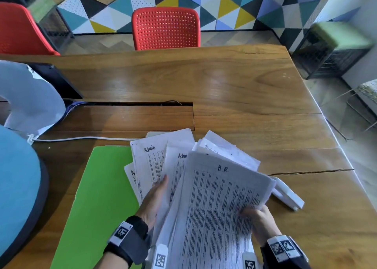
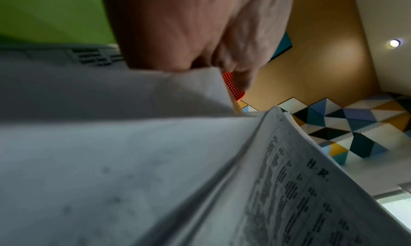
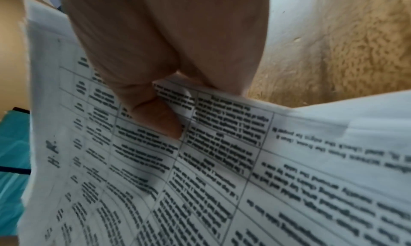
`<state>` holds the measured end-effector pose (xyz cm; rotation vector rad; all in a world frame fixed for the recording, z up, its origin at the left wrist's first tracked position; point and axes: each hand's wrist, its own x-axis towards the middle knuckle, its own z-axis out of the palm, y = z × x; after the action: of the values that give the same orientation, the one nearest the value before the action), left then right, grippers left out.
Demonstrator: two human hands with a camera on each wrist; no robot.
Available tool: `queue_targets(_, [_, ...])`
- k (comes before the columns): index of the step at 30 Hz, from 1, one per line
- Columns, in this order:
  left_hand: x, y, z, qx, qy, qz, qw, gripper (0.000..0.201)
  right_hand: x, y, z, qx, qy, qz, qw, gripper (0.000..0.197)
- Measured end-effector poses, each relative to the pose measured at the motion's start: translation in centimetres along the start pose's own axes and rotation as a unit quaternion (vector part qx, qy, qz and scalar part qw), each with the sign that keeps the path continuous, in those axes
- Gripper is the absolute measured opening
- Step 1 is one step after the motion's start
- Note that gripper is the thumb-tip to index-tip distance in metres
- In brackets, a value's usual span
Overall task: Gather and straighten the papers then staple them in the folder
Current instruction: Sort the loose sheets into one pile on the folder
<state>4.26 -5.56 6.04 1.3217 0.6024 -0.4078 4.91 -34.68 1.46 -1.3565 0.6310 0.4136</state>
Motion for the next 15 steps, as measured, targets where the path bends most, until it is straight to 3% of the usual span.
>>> queue_targets(3, [-1.2,0.8,0.7,0.120,-0.043,0.025,0.991,0.076,-0.3,-0.2,0.1,0.001,-0.021,-0.011,1.000,0.049])
queue_targets(4, [-1.4,0.8,0.8,0.183,-0.066,0.041,0.980,0.060,-0.3,-0.2,0.1,0.006,-0.027,-0.019,0.999,0.057])
queue_targets(6, [-1.9,0.9,1.7,0.214,-0.131,0.058,0.966,0.006,-0.3,-0.2,0.3,0.023,-0.023,-0.039,0.999,0.077])
queue_targets(8, [-2.7,1.6,2.3,0.169,-0.192,0.055,0.965,0.029,-0.4,-0.4,0.2,0.044,-0.017,-0.071,0.996,0.088])
queue_targets(11, [-3.2,2.0,2.2,0.080,-0.216,-0.009,0.973,0.021,-0.7,-1.0,-0.4,0.074,-0.052,-0.073,0.993,0.078])
queue_targets(13, [-3.5,2.1,2.4,0.133,-0.265,0.011,0.955,0.031,-0.9,-1.1,-1.0,0.086,-0.074,-0.054,0.992,0.072])
queue_targets(15, [-3.4,1.3,2.8,0.257,-0.258,0.036,0.931,0.055,-0.9,-0.9,-1.4,0.083,-0.103,-0.041,0.990,0.058])
